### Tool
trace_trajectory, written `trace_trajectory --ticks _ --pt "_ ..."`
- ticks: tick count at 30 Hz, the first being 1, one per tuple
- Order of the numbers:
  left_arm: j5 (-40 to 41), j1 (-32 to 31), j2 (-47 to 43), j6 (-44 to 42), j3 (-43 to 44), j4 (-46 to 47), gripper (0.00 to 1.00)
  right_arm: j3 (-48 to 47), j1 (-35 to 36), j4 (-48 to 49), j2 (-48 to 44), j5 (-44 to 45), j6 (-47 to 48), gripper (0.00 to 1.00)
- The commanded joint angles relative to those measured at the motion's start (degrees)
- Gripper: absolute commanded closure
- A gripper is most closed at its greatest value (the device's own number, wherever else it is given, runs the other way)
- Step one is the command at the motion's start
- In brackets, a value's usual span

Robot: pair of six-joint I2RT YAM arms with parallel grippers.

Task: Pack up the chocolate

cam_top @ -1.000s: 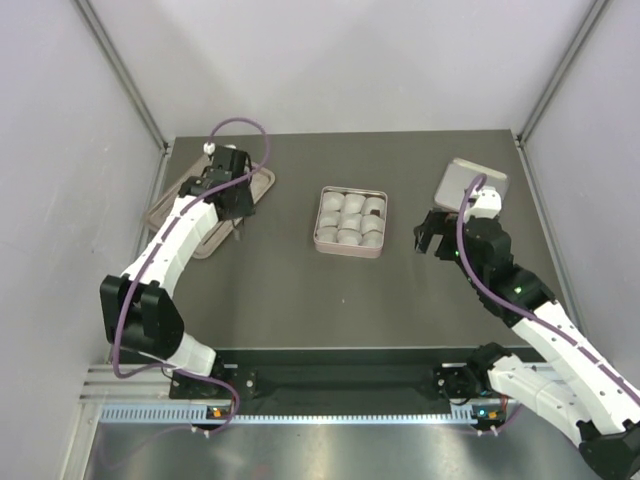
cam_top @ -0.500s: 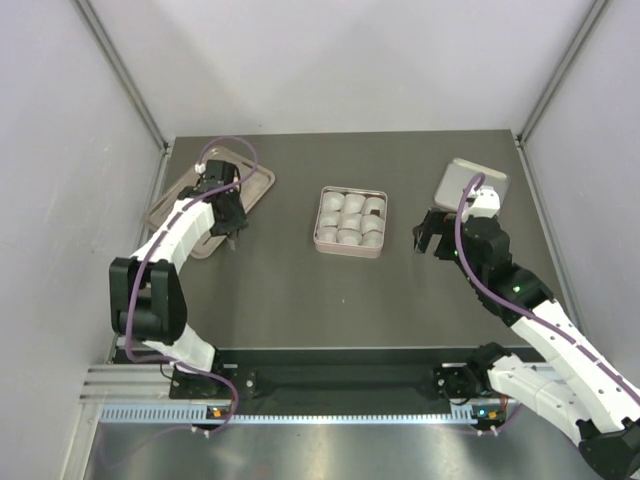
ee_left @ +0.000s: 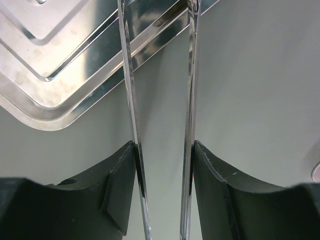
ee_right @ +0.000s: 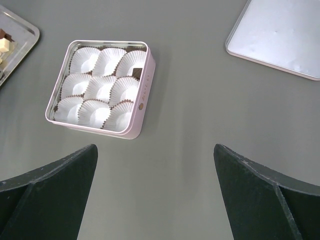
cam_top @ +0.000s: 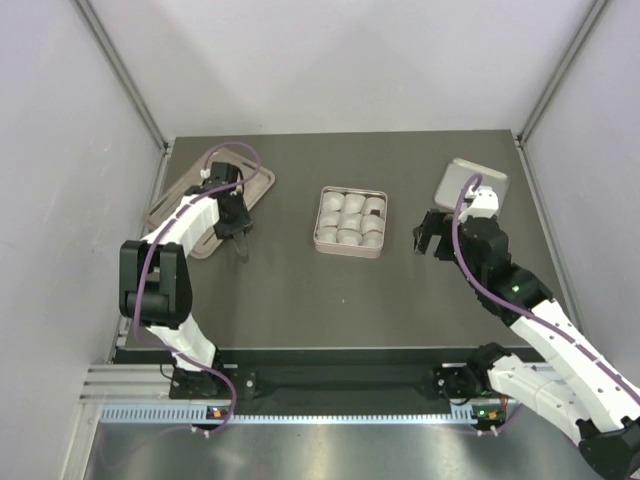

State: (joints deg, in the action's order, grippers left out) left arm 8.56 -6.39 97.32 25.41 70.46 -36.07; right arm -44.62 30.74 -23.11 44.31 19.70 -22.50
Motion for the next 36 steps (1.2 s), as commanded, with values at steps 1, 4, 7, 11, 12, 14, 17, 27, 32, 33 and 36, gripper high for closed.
trace_trajectory --ticks 1,4,7,11,12,14,17,27,32,33,36 --pt "0.5 0.7 0.2 0.5 3.0 1.5 0.48 0.1 1.0 3.3 0.2 1.1 0.8 0.0" --pt "0.2 0.9 0.5 0.3 3.5 1.0 0.49 0.1 1.0 3.5 0.5 1.1 0.8 0.0" --pt "0.1 1.0 0.4 0.4 4.2 -0.2 0.5 0.0 1.0 3.7 0.8 1.0 0.9 0.0" --pt "0.1 1.1 0.2 0.7 5.1 -1.7 0.5 0.1 1.0 3.8 0.9 1.0 0.8 0.0" --pt "0.1 1.2 0.2 0.7 5.2 -2.1 0.5 0.1 1.0 3.7 0.8 1.0 0.9 0.0" --pt "-0.3 1.4 0.2 0.7 5.2 -2.2 0.5 0.1 1.0 3.8 0.6 0.8 0.6 0.0" --pt "-0.9 2.1 0.4 0.6 4.9 -2.2 0.5 0.4 1.0 3.8 0.2 0.7 0.5 0.0" --pt "-5.0 3.9 2.7 0.0 5.8 -2.6 0.5 0.3 0.9 3.5 -0.6 0.9 0.9 0.0" --pt "-6.5 4.6 3.3 0.3 5.8 -3.2 0.5 0.2 1.0 3.5 -0.5 0.7 0.8 0.0" --pt "-6.7 4.7 3.3 0.3 5.7 -3.2 0.5 0.2 1.0 3.7 -0.5 0.8 0.7 0.0" --pt "-7.0 4.9 3.1 0.3 5.7 -3.5 0.5 0.0 1.0 3.6 -0.2 0.5 0.6 0.0"
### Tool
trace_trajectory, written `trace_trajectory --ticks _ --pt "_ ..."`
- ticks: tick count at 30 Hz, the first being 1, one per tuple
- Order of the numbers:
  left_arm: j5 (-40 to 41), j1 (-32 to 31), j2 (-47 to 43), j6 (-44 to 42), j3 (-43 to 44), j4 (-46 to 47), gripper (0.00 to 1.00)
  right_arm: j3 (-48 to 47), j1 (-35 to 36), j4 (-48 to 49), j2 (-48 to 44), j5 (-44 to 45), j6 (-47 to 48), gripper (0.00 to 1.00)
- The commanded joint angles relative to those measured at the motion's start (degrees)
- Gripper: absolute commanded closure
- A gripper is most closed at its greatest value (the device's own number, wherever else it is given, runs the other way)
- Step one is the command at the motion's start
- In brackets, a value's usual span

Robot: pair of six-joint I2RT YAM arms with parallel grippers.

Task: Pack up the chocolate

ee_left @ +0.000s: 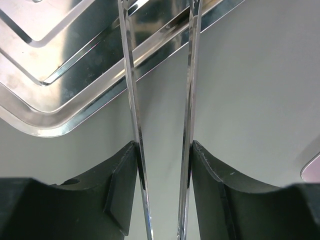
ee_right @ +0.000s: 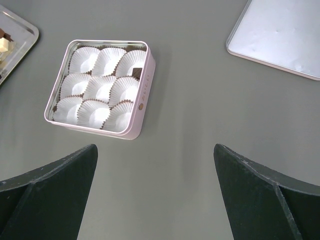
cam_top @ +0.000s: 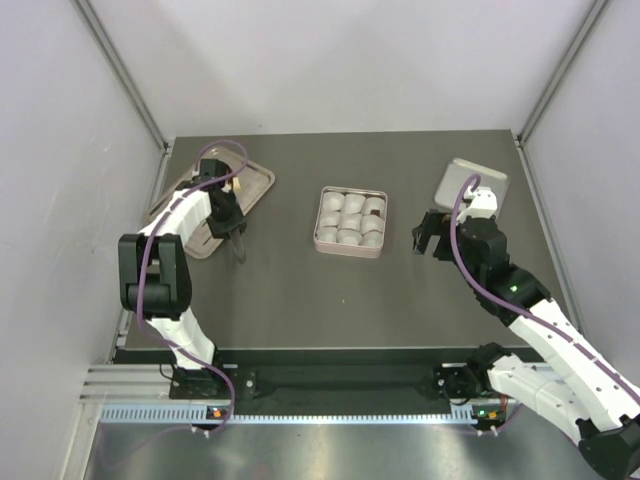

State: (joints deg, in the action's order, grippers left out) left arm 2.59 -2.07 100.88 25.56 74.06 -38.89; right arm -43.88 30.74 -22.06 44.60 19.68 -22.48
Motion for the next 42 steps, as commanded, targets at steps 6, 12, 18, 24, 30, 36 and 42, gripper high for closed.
trace_trajectory --ticks 6,12,18,24,30,36,42 --pt "-1.4 0.7 -0.8 -0.5 5.3 -5.1 0.56 -0.9 1.0 2.6 -0.7 0.3 0.5 0.0" --pt "0.5 0.7 -2.3 -1.4 6.4 -7.3 0.58 -0.5 0.9 2.6 -1.0 -0.1 -0.1 0.0" --pt "2.1 0.7 -3.8 -1.9 6.7 -8.7 0.59 -0.4 1.0 2.6 -1.7 -0.3 -0.1 0.0" --pt "2.4 0.7 -5.4 -2.7 7.9 -10.1 0.59 -0.2 1.0 2.2 -2.3 -0.5 -0.5 0.0" --pt "0.6 0.5 -8.2 -3.1 9.2 -10.9 0.6 -0.3 1.0 1.9 -3.1 -0.9 -0.8 0.0" --pt "-5.5 -2.3 -11.0 -4.0 10.7 -10.8 0.62 -0.5 0.9 1.4 -3.7 -1.3 -1.3 0.0" --pt "-4.4 -13.8 -10.6 -3.5 15.8 -11.0 0.62 -0.5 1.0 0.5 -4.4 -1.7 -2.0 0.0"
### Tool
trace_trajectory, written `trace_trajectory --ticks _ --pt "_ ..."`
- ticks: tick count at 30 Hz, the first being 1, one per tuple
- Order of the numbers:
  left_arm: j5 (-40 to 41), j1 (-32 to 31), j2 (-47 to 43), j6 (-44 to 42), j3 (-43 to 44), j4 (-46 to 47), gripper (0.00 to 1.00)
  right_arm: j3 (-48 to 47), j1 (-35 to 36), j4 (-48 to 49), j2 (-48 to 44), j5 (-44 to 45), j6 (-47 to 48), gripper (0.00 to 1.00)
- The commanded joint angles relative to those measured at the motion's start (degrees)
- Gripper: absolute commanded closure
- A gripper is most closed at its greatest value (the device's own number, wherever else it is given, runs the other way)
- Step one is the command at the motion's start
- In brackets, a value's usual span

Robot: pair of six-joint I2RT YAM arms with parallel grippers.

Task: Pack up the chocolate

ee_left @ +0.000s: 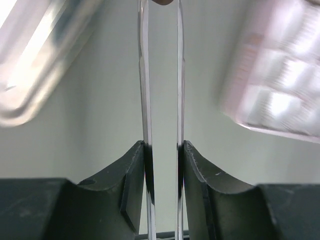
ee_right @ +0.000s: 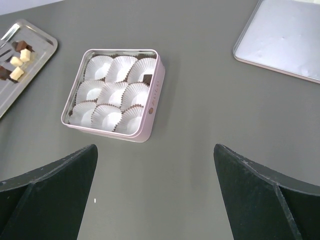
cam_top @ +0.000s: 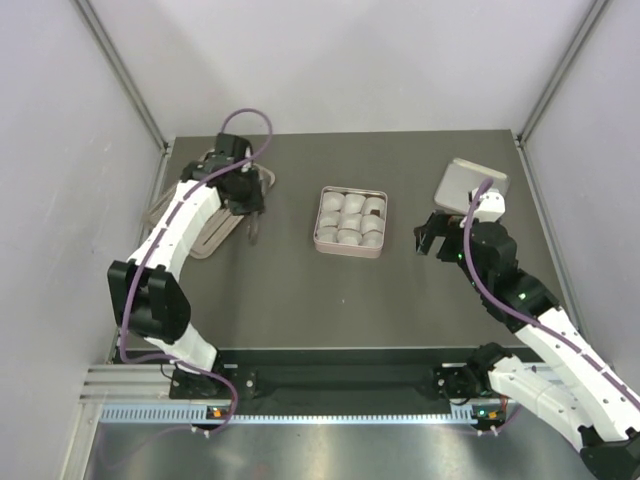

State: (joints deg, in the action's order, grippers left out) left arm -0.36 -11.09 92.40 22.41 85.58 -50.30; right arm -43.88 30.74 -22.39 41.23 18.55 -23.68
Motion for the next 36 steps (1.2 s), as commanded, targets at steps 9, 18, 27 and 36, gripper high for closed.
trace_trajectory --ticks 9,18,27,36 --pt "-1.5 -21.2 3.3 1.0 9.3 7.1 0.63 -0.2 1.0 0.0 -1.7 0.5 -0.8 0.0" --pt "-2.9 -24.1 11.9 -1.3 12.9 11.4 0.63 -0.6 1.0 -0.1 -1.4 1.7 0.3 0.0" --pt "-4.1 -24.8 17.8 -2.2 15.0 13.2 0.63 -1.0 1.0 0.1 -0.3 2.6 1.4 0.0" --pt "-3.2 -25.2 19.1 -2.3 14.3 13.2 0.62 -1.0 0.9 0.2 0.2 3.0 1.8 0.0"
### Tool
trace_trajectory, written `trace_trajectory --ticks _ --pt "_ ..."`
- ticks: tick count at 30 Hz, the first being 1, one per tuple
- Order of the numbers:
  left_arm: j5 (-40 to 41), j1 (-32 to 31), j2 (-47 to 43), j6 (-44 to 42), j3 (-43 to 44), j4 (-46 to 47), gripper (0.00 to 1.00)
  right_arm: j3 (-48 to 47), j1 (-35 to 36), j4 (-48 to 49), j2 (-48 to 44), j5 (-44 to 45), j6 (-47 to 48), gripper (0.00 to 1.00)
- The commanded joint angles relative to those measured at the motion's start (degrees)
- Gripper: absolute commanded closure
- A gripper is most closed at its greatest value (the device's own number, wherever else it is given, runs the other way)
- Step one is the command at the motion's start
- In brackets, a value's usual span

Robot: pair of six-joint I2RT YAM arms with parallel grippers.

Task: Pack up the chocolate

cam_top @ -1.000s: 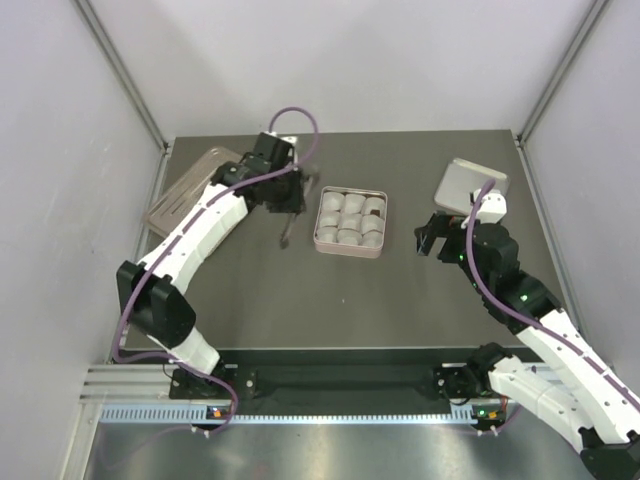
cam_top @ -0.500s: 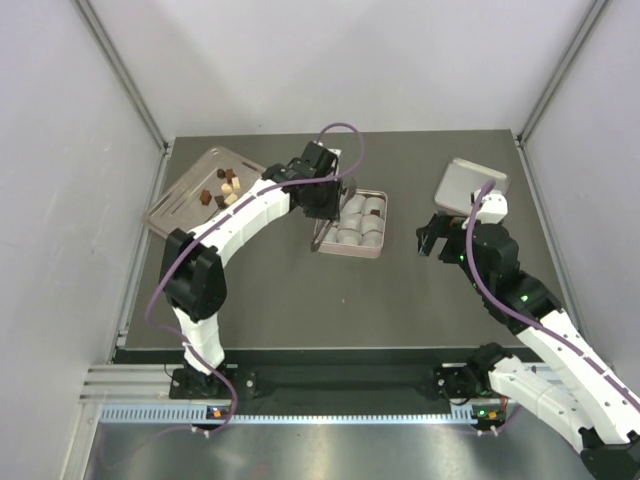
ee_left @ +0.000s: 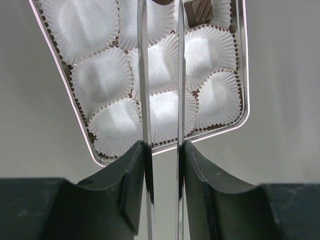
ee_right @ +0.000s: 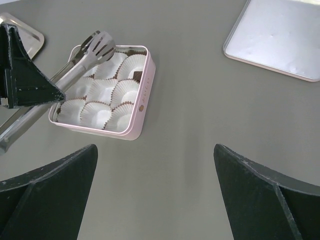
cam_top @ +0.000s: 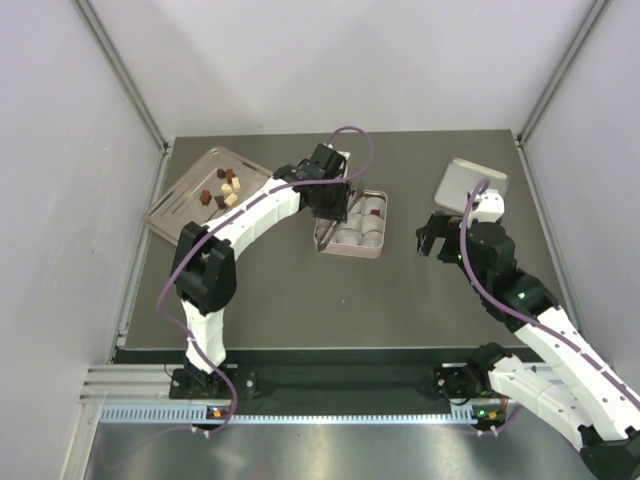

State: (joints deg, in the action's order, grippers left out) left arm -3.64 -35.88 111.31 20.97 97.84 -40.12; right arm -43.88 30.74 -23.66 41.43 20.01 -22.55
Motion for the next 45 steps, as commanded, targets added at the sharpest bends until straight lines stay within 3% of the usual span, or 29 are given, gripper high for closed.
trace_trajectory --ticks 1,28,39,45 --pt "0.0 -0.3 0.2 -0.9 1.6 3.1 0.61 -0.9 1.0 1.4 -0.2 1.5 0.6 0.0" --pt "3.5 -0.4 -2.1 -1.1 2.8 0.0 0.51 -1.2 1.0 0.5 -2.4 0.8 -0.3 0.0" --pt "20.9 1.0 -12.3 -3.2 5.4 -6.7 0.49 -0.9 1.0 0.5 -3.4 0.1 -0.8 0.0" --pt "23.9 8.2 -17.8 -1.4 0.9 -10.2 0.48 -0.2 1.0 1.1 -3.3 -0.1 -0.7 0.0"
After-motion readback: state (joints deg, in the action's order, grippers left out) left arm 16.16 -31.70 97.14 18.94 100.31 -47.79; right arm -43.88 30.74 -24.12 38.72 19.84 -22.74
